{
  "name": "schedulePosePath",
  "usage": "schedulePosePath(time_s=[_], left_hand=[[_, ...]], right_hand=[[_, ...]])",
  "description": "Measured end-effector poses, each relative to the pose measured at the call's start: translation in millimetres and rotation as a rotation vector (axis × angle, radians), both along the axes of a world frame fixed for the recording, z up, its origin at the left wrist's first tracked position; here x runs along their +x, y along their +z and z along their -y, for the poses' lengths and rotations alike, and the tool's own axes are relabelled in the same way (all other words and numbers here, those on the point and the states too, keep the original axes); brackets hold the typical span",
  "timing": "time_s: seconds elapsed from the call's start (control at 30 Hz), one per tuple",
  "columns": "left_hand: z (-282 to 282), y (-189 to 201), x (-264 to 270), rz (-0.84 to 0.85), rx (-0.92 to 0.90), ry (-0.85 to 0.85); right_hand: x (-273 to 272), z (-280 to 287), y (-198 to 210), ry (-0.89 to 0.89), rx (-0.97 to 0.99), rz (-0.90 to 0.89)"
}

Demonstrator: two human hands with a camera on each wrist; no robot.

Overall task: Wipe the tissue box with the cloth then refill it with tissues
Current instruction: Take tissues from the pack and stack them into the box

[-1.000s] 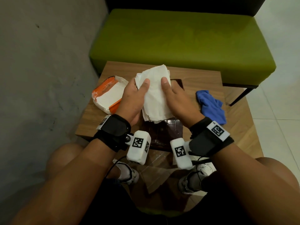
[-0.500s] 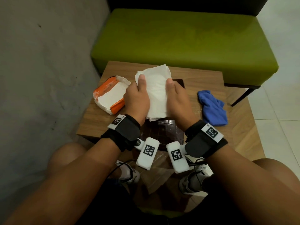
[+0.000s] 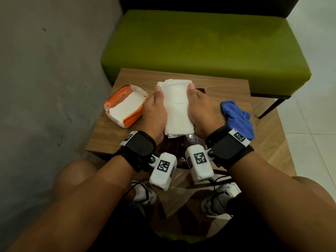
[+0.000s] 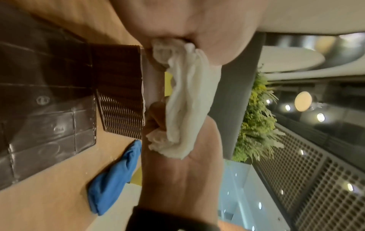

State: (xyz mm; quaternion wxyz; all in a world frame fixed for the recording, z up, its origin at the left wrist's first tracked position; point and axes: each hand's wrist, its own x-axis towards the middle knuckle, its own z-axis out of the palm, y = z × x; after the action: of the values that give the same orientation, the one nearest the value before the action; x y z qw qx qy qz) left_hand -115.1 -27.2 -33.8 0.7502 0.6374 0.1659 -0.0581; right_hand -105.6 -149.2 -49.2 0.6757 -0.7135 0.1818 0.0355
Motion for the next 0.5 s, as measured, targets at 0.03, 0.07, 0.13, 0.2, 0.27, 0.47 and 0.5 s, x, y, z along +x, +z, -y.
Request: schedulePosePath(time_s=[0.03, 0.07, 0.13, 0.2, 0.27, 0.47, 0.5], left_hand=[[-0.2, 0.0, -0.1, -0.035, -0.027, -0.01], [-1.7, 0.9, 0.4, -0.046, 0.01, -0.016], [-9.5, 0.4, 3.9, 0.013, 0.289, 0.016], [-19.2, 0.1, 6.5, 0.113, 0.513, 0.122], [-21.2, 8.2, 4.4, 0.19, 0.497, 0.125], [-4.7, 35.2, -5.6, -0.047, -0.039, -0.166], [-6.3, 34.7, -3.7, -0.079, -0.128, -0.169]], right_hand=[[0.8, 0.2, -1.4, -0.01, 0.006, 0.002], [0.7, -0.2, 2.5, -0.026, -0.03, 0.019], [-2.5, 1.0, 21.8, -0.063, -0.206, 0.064], [-4.9, 5.3, 34.6, -0.074, -0.42, 0.125], [-5.5, 8.6, 39.5, -0.031, -0.568, 0.182], [-11.0, -13.2, 41.4, 0.209, -0.776, 0.321], [-13.1, -14.7, 45.5, 0.248, -0.776, 0.323]])
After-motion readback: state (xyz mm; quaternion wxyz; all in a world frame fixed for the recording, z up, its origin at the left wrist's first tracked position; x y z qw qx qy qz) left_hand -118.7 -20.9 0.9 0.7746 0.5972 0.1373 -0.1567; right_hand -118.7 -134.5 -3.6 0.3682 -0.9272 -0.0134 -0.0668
